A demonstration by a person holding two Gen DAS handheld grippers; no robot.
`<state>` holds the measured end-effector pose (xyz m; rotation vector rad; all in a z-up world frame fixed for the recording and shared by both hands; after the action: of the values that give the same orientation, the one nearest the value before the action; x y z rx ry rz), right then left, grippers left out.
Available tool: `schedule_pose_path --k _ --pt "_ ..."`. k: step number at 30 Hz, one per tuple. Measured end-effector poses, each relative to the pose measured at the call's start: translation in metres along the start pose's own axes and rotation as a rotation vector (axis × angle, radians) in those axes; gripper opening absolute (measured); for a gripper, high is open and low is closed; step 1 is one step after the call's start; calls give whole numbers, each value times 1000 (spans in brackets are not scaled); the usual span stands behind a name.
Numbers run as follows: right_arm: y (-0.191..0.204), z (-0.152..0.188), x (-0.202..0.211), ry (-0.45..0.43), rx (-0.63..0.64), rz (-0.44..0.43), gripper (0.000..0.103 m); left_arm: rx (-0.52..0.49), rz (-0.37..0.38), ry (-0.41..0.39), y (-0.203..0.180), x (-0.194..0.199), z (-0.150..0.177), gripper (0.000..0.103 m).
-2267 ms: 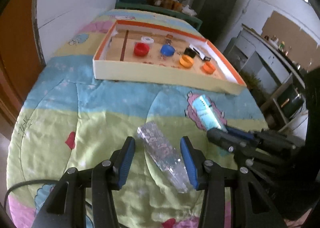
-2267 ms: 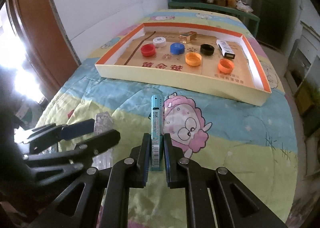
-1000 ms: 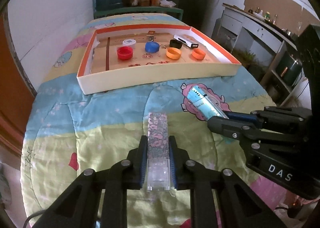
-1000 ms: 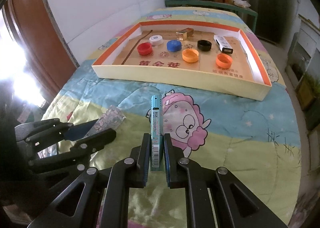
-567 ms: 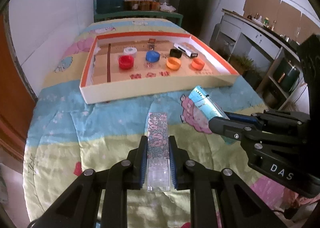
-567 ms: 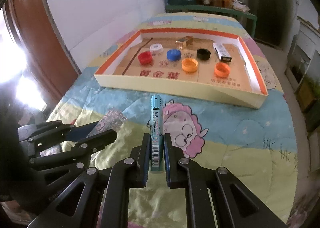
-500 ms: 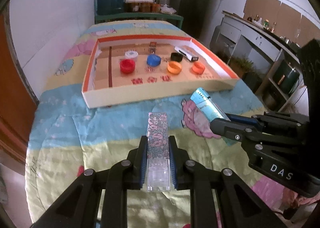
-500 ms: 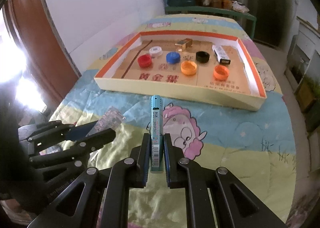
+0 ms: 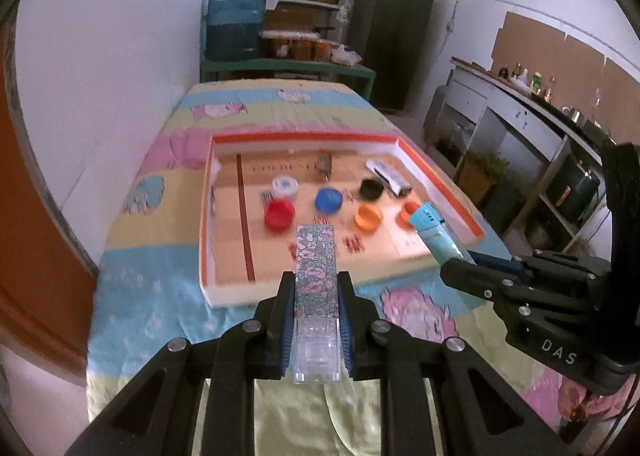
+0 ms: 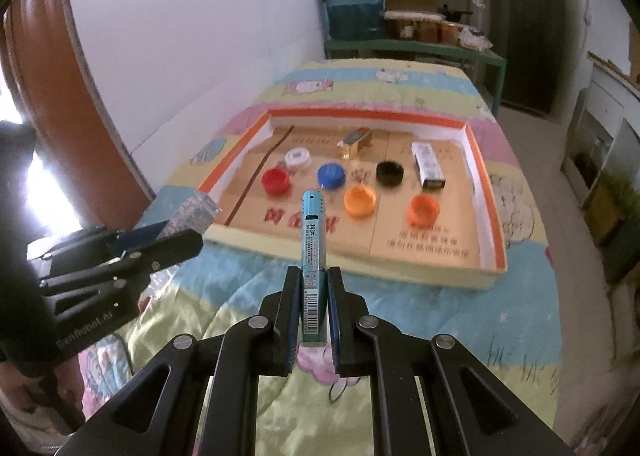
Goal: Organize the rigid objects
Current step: 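Carry the clear case with left tool while right tool carries the teal pen into the tray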
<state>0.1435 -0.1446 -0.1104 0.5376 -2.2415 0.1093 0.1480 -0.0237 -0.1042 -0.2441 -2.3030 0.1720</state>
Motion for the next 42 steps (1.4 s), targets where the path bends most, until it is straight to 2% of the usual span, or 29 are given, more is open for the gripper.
schedule_pose_path --k 5,17,30,42 --pt "-7 -22 -4 -20 1 4 13 6 -3 -27 6 -8 -28 20" --pt "-32 -73 -33 -41 -34 -2 13 17 -22 -18 26 -49 -83 20" --pt "-59 -108 -77 -35 -148 -19 13 24 -41 4 34 -87 -112 20" --pt "-80 -117 -118 -2 -294 -73 13 31 -56 61 43 -128 -122 20"
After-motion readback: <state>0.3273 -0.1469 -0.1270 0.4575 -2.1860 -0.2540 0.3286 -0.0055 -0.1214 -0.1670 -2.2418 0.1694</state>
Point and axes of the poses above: each gripper's, at about its wrist camera, not at the fingertips, and x roughly against the way its jaws point, y to its left, z to its underside, the point moved 6 cm from there along -x, roughly the way its jaws point, and after that the axes turned 5 degrees about x, right-handed, at the moved point
